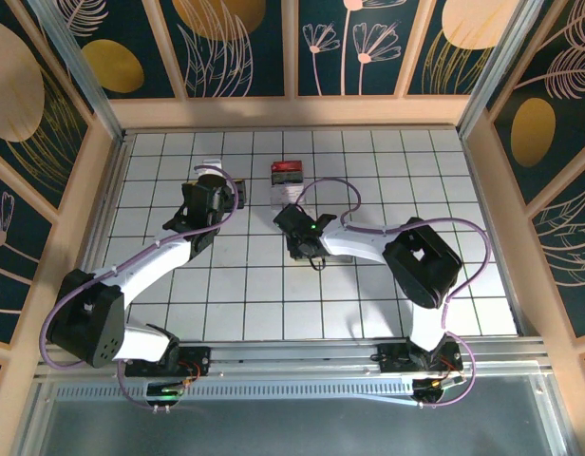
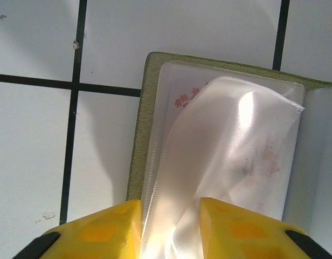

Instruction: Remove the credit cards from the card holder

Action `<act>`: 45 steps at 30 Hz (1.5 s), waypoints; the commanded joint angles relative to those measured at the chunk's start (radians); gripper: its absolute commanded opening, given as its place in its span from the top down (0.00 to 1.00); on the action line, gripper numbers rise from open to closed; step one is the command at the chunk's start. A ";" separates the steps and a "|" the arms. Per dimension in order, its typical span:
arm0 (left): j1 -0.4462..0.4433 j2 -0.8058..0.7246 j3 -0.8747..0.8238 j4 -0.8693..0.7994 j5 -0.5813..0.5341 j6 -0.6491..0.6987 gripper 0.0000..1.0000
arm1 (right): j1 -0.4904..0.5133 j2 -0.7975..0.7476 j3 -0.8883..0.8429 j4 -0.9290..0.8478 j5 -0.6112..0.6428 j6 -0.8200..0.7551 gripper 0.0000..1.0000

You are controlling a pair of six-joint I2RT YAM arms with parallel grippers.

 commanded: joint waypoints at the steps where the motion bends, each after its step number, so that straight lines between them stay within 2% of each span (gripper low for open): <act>1: 0.005 -0.004 0.037 -0.020 -0.014 0.011 0.01 | -0.008 -0.050 -0.013 -0.011 0.015 0.009 0.64; 17: 0.005 0.006 0.051 -0.032 -0.023 0.025 0.01 | -0.034 -0.059 -0.031 -0.013 0.012 0.011 0.61; 22: 0.005 0.007 0.051 -0.033 -0.026 0.026 0.01 | -0.024 -0.037 -0.032 0.000 -0.015 -0.001 0.56; 30: 0.005 0.009 0.052 -0.033 -0.022 0.025 0.01 | -0.028 0.028 -0.026 -0.050 0.043 0.019 0.56; 38: 0.005 0.007 0.052 -0.033 -0.020 0.023 0.01 | -0.028 0.012 -0.045 -0.033 0.050 0.026 0.68; 45: 0.005 0.003 0.053 -0.036 -0.013 0.020 0.01 | -0.031 -0.018 -0.047 -0.079 0.136 0.050 0.78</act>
